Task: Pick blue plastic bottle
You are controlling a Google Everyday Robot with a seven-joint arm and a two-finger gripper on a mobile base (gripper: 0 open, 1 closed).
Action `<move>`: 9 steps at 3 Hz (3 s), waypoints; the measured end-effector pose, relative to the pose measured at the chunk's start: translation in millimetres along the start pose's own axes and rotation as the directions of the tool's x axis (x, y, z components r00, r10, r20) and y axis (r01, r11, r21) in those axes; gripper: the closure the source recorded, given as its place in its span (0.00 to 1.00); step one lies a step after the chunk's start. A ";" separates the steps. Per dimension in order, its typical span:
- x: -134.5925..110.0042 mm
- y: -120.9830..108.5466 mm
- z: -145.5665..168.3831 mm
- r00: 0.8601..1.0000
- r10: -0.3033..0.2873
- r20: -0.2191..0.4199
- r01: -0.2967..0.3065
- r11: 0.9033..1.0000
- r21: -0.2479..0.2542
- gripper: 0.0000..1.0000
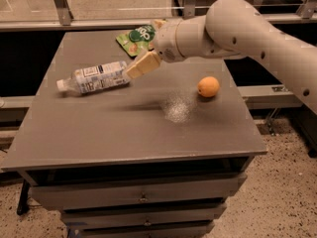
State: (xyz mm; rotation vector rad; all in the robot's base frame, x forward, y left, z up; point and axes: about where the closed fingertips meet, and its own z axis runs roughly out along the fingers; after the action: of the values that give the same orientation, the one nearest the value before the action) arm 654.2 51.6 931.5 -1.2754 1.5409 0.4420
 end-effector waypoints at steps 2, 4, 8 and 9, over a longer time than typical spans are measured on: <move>-13.5 -11.8 30.0 0.969 -0.216 -0.122 0.196 0.969 -0.153 0.00; -7.1 19.1 76.2 0.906 -0.382 -0.182 0.274 0.859 -0.433 0.00; 18.6 46.7 101.4 0.833 -0.414 -0.367 0.147 0.806 -0.574 0.00; 28.6 54.2 107.9 0.837 -0.377 -0.397 0.106 0.823 -0.558 0.17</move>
Offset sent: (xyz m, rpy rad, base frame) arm 0.0256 0.0459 -0.0023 -0.4815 -0.0188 0.3922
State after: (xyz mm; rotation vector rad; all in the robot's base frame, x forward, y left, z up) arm 660.7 142.5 847.4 -2.1252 1.6922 0.3860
